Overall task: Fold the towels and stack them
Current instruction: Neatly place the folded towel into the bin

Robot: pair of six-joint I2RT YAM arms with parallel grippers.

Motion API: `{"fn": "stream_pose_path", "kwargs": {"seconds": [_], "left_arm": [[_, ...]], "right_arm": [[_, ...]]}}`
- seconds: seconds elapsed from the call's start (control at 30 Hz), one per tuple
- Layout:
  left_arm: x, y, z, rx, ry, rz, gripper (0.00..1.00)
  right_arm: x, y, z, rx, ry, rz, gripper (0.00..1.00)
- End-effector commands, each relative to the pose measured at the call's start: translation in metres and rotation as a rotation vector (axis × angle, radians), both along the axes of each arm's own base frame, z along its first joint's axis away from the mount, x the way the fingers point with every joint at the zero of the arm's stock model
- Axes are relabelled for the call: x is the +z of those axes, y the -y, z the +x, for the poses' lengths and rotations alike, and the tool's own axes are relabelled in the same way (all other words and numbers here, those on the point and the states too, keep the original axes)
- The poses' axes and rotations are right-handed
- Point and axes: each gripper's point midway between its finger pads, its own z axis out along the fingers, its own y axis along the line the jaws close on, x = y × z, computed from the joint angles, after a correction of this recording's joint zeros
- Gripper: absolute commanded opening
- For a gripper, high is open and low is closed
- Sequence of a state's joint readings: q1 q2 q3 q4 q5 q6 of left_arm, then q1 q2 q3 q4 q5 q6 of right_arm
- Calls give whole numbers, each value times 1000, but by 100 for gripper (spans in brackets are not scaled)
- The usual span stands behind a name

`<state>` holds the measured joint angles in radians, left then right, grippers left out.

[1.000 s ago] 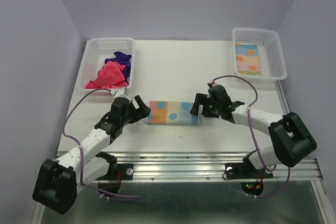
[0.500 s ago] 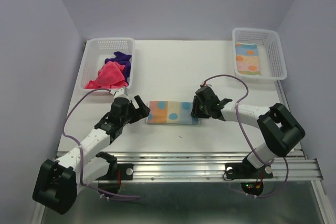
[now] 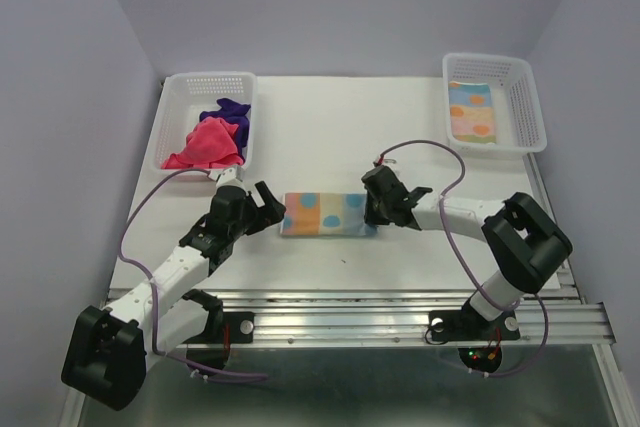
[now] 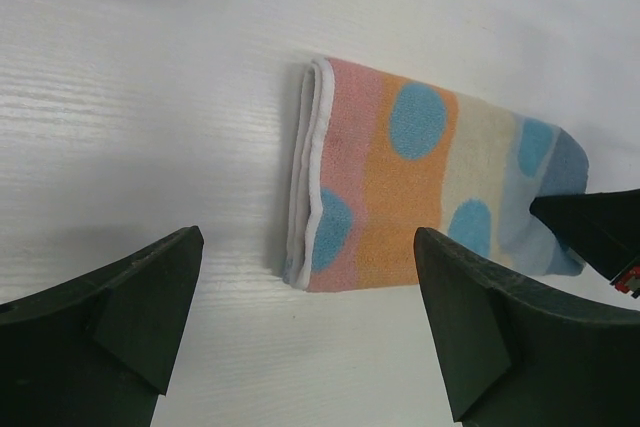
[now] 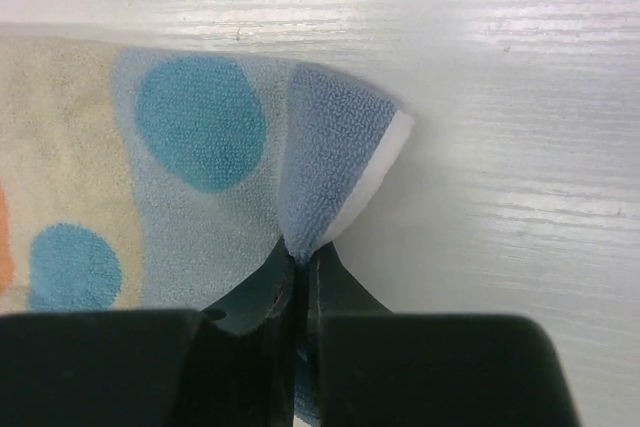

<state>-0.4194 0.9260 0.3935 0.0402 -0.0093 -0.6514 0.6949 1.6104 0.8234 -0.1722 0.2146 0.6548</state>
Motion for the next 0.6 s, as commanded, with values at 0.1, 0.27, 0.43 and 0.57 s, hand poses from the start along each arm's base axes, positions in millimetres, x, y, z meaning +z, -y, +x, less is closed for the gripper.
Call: {"fn": "stream_pose_path", "kwargs": {"seconds": [0.1, 0.27, 0.43, 0.57], "left_arm": [[16, 0, 9, 3, 71, 6, 99], [20, -2, 11, 13, 86, 6, 99], [29, -1, 15, 12, 121, 3, 99], [38, -3, 21, 40, 137, 1, 99]], "right_arm": [[39, 58, 12, 160, 167, -374, 1], [66, 67, 16, 377, 278, -456, 1], [83, 83, 15, 549, 313, -575, 1], [107, 95, 15, 672, 385, -601, 1]]}}
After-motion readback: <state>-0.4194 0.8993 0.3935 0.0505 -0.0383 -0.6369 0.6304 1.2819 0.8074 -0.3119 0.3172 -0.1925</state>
